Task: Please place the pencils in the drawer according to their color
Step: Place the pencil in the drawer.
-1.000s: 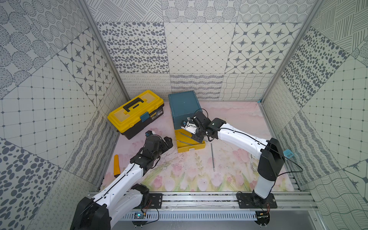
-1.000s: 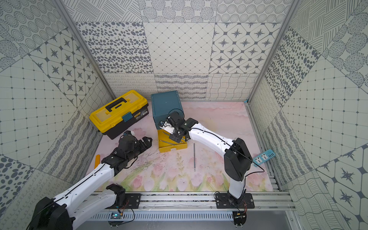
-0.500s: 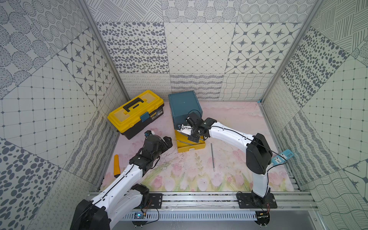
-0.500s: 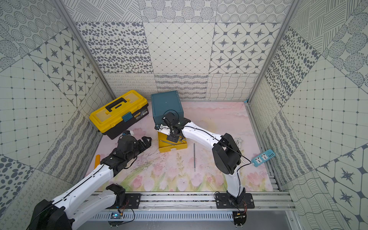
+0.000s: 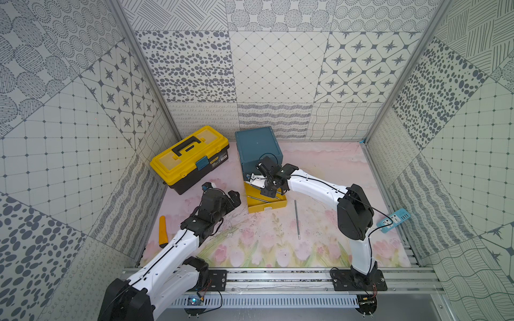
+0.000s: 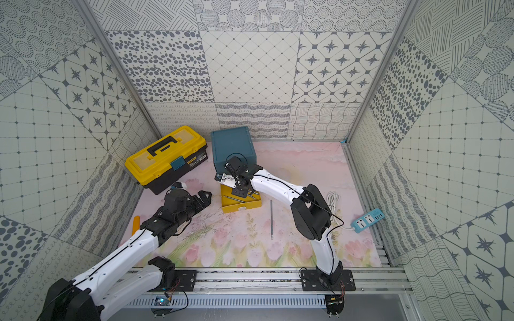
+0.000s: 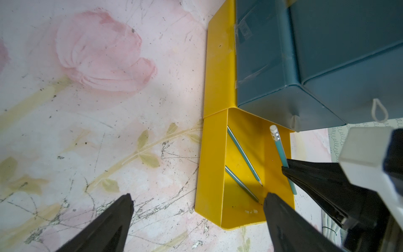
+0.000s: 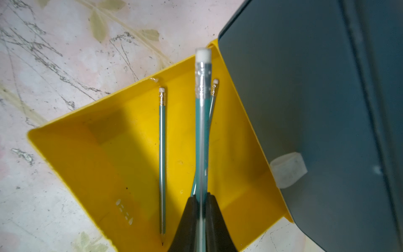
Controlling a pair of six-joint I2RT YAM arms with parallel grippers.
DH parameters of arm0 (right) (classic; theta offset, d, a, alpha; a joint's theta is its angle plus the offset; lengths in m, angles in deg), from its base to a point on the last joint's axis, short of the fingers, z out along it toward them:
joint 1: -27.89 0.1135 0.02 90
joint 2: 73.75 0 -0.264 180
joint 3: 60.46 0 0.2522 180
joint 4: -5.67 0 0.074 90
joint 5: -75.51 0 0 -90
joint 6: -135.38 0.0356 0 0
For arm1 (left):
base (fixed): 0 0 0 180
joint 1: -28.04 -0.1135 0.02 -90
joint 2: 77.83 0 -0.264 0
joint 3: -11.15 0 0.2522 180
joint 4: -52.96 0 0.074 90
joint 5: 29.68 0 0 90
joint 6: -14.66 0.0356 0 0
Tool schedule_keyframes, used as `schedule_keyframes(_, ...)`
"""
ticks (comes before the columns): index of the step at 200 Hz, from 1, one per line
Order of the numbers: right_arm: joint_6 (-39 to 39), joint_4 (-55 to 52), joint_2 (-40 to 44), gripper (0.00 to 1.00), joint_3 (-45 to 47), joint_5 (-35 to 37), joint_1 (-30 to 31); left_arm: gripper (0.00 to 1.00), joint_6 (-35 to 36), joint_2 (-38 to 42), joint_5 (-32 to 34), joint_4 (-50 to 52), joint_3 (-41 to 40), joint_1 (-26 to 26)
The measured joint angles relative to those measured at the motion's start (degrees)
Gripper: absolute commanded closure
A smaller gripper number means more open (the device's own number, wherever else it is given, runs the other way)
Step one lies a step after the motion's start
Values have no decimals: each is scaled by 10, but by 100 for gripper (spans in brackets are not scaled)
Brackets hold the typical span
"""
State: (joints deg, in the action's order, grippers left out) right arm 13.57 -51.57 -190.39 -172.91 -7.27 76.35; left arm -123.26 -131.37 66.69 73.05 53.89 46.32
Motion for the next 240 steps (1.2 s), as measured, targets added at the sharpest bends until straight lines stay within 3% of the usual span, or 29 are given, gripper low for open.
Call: schedule_keyframes(240, 59, -8, -26, 100, 0, 3, -25, 1, 0, -12, 0, 1, 0, 0)
